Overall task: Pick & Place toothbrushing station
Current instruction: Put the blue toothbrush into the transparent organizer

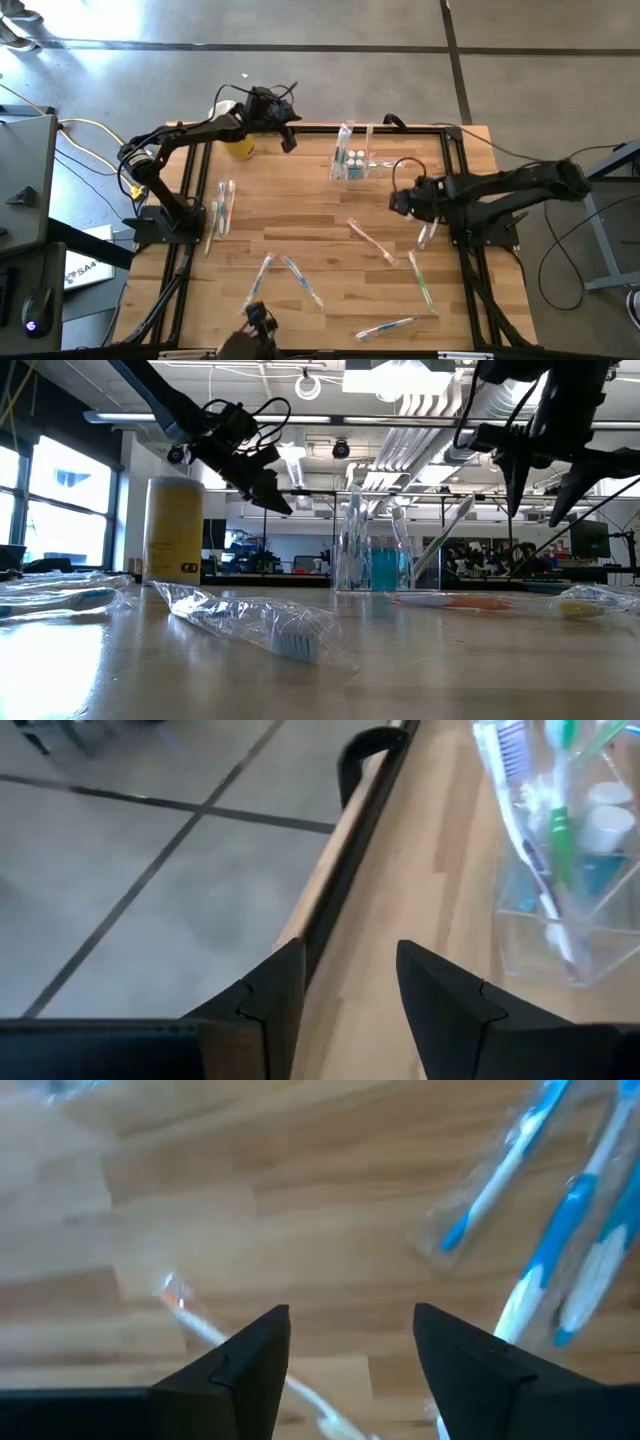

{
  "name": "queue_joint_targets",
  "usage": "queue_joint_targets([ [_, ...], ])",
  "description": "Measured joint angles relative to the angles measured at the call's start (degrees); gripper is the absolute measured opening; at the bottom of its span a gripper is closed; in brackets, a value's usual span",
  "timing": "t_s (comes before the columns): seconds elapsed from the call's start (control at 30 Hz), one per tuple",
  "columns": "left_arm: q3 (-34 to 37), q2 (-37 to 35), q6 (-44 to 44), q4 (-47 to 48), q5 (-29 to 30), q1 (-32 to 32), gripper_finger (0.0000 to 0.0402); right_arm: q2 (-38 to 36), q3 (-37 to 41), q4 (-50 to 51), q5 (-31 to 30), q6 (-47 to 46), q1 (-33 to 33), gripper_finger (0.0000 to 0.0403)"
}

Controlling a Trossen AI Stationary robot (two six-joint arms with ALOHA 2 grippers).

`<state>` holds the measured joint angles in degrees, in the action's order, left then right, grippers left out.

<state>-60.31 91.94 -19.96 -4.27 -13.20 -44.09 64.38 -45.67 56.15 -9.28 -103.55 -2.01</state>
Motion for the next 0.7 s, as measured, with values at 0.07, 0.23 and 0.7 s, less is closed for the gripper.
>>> queue_joint_targets([
  [0.07,0.0,0.0,-1.1,-0.3,-0.1,-1.1,0.0154,-0.1,0.0,0.8,1.5,2.7,4.5,0.0202],
  [0.23,0.0,0.0,-2.7,-1.5,-1.5,-2.8,0.0154,1.2,0.0,3.8,6.7,6.5,14.1,0.0199],
  [0.7,0.0,0.0,-2.3,-0.6,-5.9,-2.4,0.0154,7.1,2.0,8.6,9.7,13.4,31.4,0.0199],
])
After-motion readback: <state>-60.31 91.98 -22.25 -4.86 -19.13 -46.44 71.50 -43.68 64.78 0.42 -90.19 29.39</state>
